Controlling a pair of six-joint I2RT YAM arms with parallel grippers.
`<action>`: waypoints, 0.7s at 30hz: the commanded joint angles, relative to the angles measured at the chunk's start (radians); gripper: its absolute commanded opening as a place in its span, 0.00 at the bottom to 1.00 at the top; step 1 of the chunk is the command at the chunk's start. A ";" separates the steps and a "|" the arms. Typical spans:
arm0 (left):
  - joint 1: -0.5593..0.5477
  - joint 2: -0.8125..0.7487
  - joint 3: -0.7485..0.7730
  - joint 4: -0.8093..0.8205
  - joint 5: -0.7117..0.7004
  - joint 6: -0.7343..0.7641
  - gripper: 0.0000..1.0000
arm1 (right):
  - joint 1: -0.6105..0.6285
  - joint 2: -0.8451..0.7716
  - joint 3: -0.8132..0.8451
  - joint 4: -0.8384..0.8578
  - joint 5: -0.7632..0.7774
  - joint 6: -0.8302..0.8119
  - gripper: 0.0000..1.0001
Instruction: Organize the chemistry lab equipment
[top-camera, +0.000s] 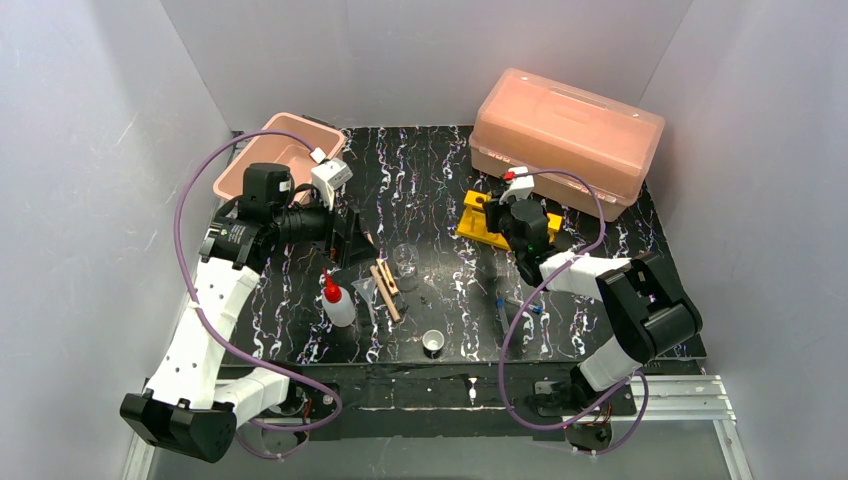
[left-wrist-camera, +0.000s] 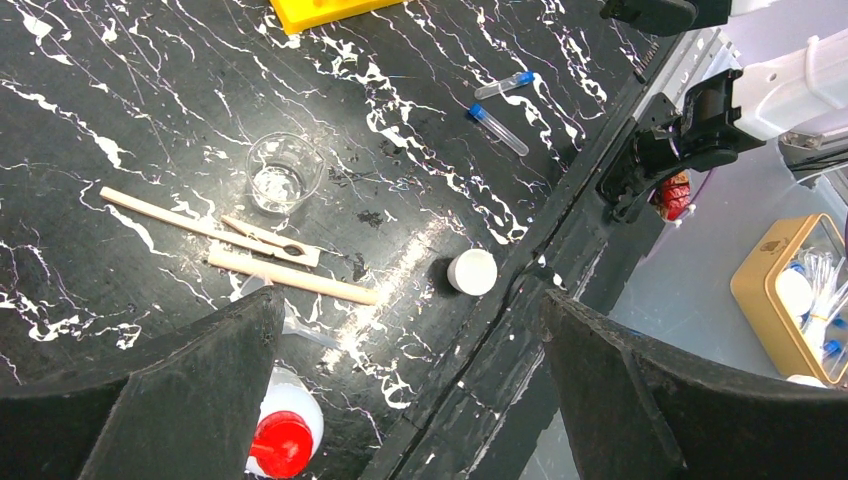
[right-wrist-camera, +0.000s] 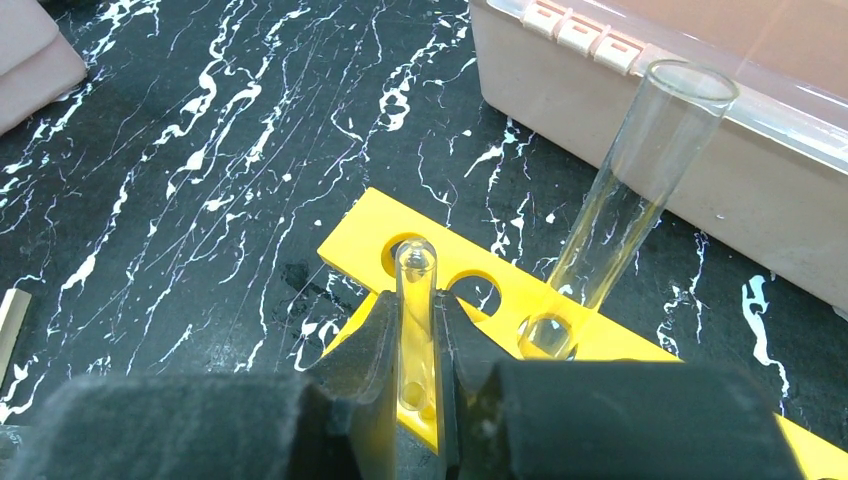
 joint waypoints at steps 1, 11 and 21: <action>0.006 -0.024 0.007 -0.020 -0.012 0.019 0.98 | -0.002 0.006 -0.009 0.028 -0.005 -0.007 0.16; 0.005 -0.032 0.004 -0.016 -0.016 0.031 0.98 | -0.002 -0.033 -0.021 0.035 -0.022 -0.003 0.41; 0.005 -0.044 -0.001 -0.031 -0.026 0.053 0.98 | -0.002 -0.138 -0.016 0.010 -0.069 0.009 0.46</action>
